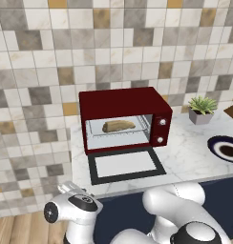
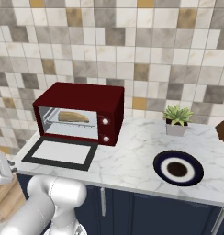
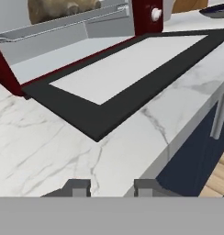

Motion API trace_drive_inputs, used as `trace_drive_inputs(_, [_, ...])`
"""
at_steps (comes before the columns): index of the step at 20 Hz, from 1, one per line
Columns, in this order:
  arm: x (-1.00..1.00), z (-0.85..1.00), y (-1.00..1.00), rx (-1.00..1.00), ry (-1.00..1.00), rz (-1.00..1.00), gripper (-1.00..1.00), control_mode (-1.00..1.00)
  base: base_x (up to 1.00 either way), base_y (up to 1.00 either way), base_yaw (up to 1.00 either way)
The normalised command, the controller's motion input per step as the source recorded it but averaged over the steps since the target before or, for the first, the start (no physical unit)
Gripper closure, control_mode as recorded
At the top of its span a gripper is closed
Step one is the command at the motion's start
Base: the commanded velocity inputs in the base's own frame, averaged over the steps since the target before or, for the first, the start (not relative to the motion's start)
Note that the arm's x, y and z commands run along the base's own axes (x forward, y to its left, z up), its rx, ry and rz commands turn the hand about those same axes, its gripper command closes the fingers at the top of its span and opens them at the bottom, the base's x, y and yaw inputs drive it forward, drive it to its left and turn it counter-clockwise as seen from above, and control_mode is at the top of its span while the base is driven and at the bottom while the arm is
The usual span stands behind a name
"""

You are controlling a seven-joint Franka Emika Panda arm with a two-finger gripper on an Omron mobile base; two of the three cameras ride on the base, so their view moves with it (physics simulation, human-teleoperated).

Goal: Pull the toaster oven rack outwards. Pick up the baguette from the plate and place it on the toaster oven rack. Close the toaster oven door fully and set the temperature to the lowest setting.

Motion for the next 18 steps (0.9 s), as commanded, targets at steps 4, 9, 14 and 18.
trace_drive_inputs(4, [0.0,0.0,0.0,0.0,0.0,0.0,1.0,-1.0,0.0,0.0,0.0])
trace_drive_inputs(9, [0.07,0.0,0.0,0.0,0.02,0.0,1.0,-1.0,0.0,0.0,0.0])
trace_drive_inputs(14, [0.29,0.0,-0.11,0.0,0.01,0.0,1.0,-1.0,0.0,0.0,0.0])
trace_drive_inputs(18, [0.32,0.0,-0.2,0.0,0.0,0.0,1.0,-1.0,0.0,0.0,0.0])
